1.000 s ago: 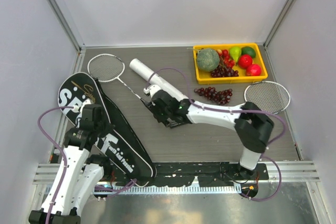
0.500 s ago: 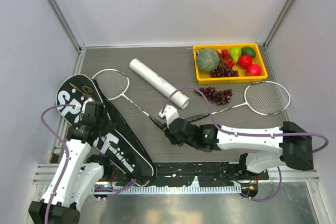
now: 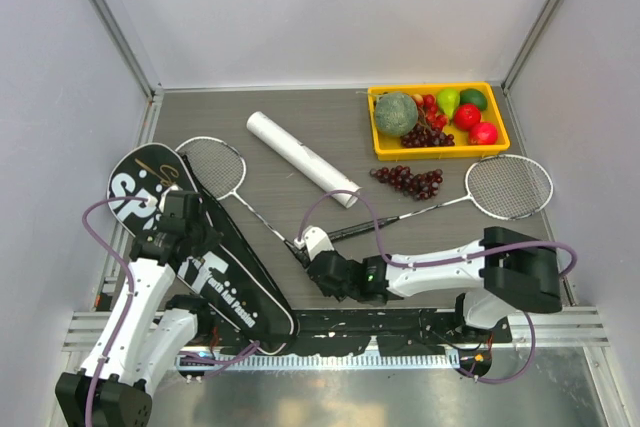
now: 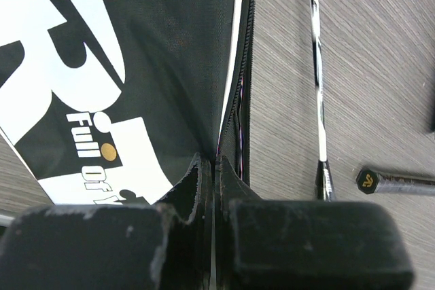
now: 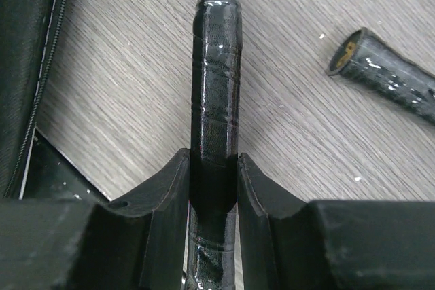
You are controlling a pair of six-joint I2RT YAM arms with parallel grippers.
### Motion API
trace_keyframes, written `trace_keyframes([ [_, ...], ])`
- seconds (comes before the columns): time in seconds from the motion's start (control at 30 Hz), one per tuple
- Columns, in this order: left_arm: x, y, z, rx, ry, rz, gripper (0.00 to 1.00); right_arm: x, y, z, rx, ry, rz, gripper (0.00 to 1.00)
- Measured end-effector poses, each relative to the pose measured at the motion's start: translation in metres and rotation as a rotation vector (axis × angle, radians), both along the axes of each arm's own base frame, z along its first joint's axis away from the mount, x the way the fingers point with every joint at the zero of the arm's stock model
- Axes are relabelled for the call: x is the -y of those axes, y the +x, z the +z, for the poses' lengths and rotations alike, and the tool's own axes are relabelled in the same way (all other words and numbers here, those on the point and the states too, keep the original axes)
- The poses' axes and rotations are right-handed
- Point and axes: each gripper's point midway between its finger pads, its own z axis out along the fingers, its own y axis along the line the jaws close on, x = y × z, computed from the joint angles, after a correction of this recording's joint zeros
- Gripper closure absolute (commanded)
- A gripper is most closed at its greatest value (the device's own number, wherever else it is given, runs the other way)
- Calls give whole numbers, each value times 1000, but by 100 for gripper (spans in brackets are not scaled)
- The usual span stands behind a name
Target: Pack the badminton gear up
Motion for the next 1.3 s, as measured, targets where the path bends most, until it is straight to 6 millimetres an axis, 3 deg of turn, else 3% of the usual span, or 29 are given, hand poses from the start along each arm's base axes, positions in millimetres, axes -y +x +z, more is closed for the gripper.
trace_keyframes([
  [0.27,0,0,-1,-2,0,-1,100,-24,8,-18,19,-33,29,45],
  [0.6,1,0,1,2,-4,-7,100,-49,31,-26,20,-11,31,44],
  [0.7,1,0,2,11,-5,-8,100,-53,40,-26,26,4,21,56],
  [0.73,1,0,3,15,-5,-8,100,-54,42,-26,28,7,20,68],
  [0.83,1,0,2,17,-6,-8,100,-60,47,-26,36,18,21,92],
  [0.87,1,-1,2,17,-7,-8,100,-62,49,-26,37,22,19,95],
  [1.03,0,-1,0,13,-8,5,100,-63,50,-24,40,34,21,95],
  [1.13,-2,-1,0,13,-4,22,100,-48,45,-18,41,17,22,95],
  [1.3,-3,-1,0,12,-2,23,100,-24,42,32,87,65,5,95],
])
